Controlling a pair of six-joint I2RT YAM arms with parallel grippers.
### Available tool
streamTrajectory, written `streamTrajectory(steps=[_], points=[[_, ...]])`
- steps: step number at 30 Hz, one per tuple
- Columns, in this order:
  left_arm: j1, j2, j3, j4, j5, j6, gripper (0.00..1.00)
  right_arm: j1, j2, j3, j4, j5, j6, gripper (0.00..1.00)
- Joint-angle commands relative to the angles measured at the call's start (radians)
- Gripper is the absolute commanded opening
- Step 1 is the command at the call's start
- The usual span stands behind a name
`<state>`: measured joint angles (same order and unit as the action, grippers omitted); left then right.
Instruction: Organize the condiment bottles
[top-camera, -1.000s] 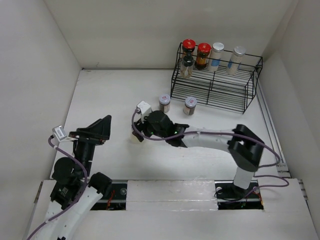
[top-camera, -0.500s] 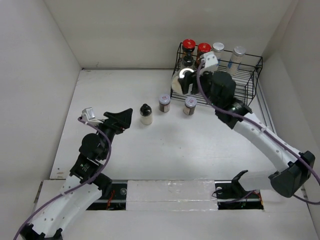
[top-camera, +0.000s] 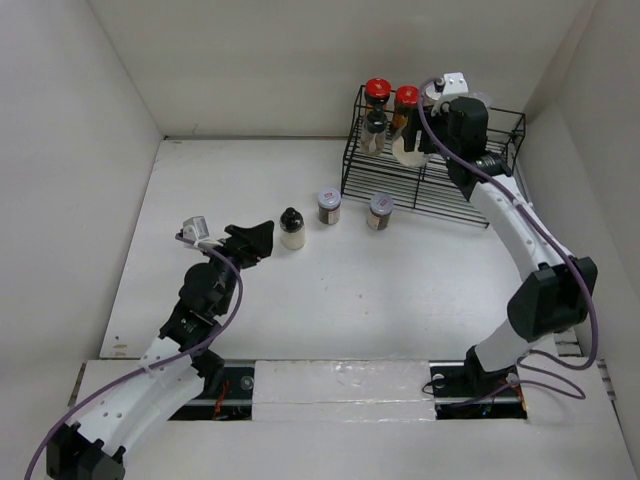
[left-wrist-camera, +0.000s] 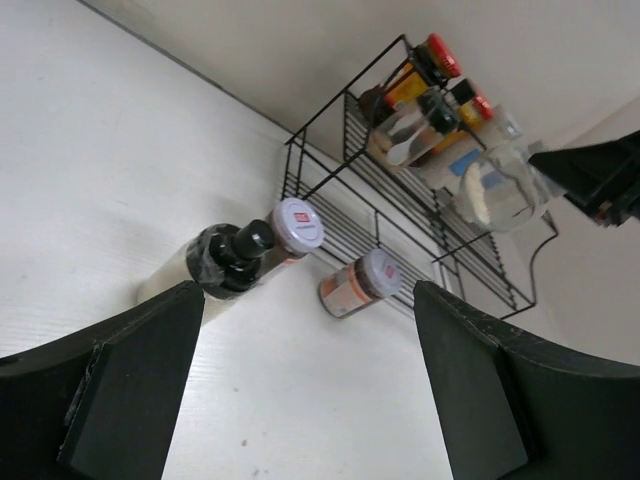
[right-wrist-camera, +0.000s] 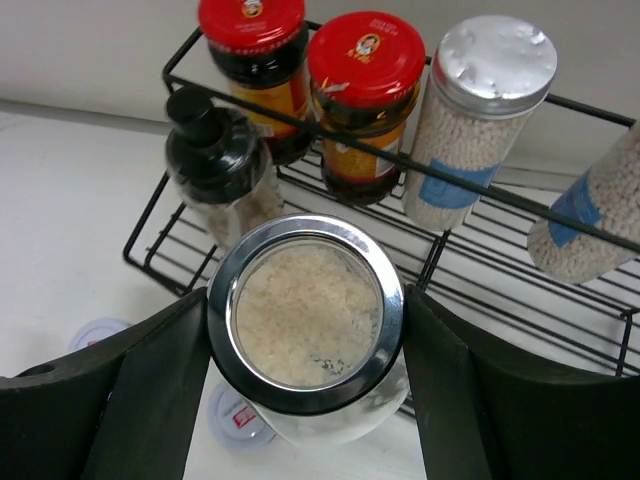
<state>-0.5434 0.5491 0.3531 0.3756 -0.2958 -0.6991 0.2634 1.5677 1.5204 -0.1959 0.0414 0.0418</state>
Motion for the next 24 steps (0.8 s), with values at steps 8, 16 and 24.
streamTrajectory(steps=[8,16,24], points=[[-0.004,-0.037,-0.034,0.08,-0.005,0.121,0.83,-0.033,0.155,0.147,0.135,-0.017,0.02,0.5],[-0.004,-0.028,-0.011,0.057,0.024,0.121,0.83,-0.043,0.184,0.126,0.135,-0.008,0.041,0.79],[-0.004,-0.058,-0.011,0.037,0.015,0.121,0.83,0.013,-0.006,0.075,0.145,0.002,0.05,0.97]])
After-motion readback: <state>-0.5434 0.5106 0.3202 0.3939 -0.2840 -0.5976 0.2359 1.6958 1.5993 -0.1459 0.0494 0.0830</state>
